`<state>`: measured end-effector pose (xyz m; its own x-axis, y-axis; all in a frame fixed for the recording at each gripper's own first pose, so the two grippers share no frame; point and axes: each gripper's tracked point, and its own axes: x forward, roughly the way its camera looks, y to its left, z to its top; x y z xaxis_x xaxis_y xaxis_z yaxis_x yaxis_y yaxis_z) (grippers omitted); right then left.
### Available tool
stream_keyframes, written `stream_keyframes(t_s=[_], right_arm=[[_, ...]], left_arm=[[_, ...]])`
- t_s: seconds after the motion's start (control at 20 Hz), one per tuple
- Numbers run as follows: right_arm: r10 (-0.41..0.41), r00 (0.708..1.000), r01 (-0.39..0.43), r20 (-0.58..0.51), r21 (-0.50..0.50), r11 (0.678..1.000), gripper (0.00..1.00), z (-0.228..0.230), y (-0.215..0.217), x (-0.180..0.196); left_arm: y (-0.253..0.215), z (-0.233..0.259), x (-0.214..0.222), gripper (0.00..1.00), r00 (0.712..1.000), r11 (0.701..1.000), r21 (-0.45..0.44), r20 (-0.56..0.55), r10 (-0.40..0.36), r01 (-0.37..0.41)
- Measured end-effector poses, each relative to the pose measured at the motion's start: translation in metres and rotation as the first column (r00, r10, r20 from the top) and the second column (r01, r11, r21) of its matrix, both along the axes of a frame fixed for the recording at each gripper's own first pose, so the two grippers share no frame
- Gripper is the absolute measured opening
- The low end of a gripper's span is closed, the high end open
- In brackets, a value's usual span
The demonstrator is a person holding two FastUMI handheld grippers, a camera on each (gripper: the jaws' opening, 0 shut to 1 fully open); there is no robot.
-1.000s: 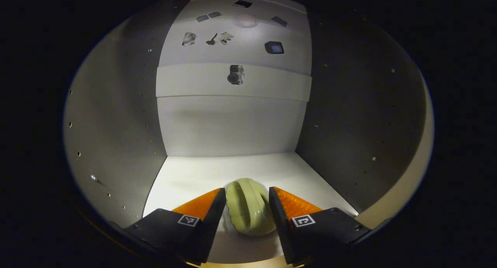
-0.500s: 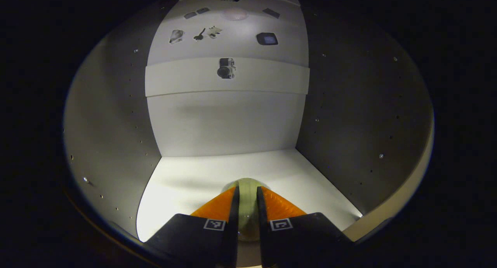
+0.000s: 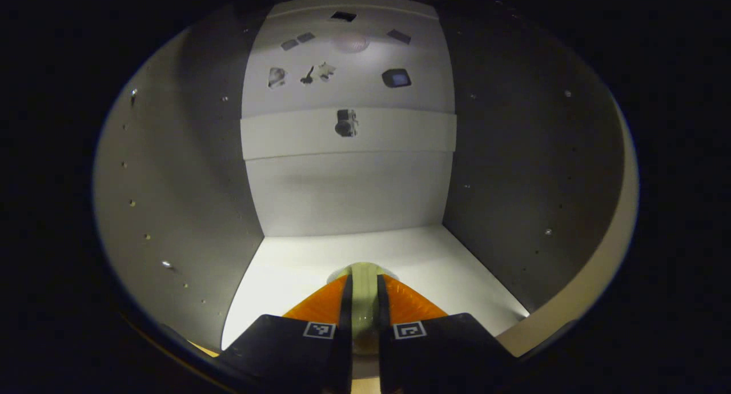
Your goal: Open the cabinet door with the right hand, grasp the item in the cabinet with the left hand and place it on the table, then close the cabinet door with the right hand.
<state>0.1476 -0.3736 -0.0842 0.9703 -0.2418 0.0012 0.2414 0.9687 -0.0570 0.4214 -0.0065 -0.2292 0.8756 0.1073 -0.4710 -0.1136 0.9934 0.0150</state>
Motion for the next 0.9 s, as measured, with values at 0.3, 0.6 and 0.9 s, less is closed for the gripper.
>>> stream_keyframes(t_s=[0.3, 0.6, 0.9], right_arm=[[0.063, 0.998, -0.064, 0.025, 0.024, 0.998, 0.96, 0.012, 0.027, -0.016], [0.045, 0.998, -0.046, 0.044, 0.025, 0.999, 0.96, 0.023, 0.054, -0.070], [0.046, 0.998, -0.046, 0.051, 0.002, 0.999, 0.96, 0.026, 0.097, -0.125]], left_arm=[[-0.021, 0.031, -0.068, 0.21, 0.999, 0.997, -0.080, 0.032, -0.001, 0.004], [-0.041, 0.041, -0.152, 0.22, 0.998, 0.994, -0.107, 0.047, -0.033, 0.038], [-0.051, 0.017, -0.247, 0.22, 0.998, 0.989, -0.132, 0.013, -0.059, 0.060]])
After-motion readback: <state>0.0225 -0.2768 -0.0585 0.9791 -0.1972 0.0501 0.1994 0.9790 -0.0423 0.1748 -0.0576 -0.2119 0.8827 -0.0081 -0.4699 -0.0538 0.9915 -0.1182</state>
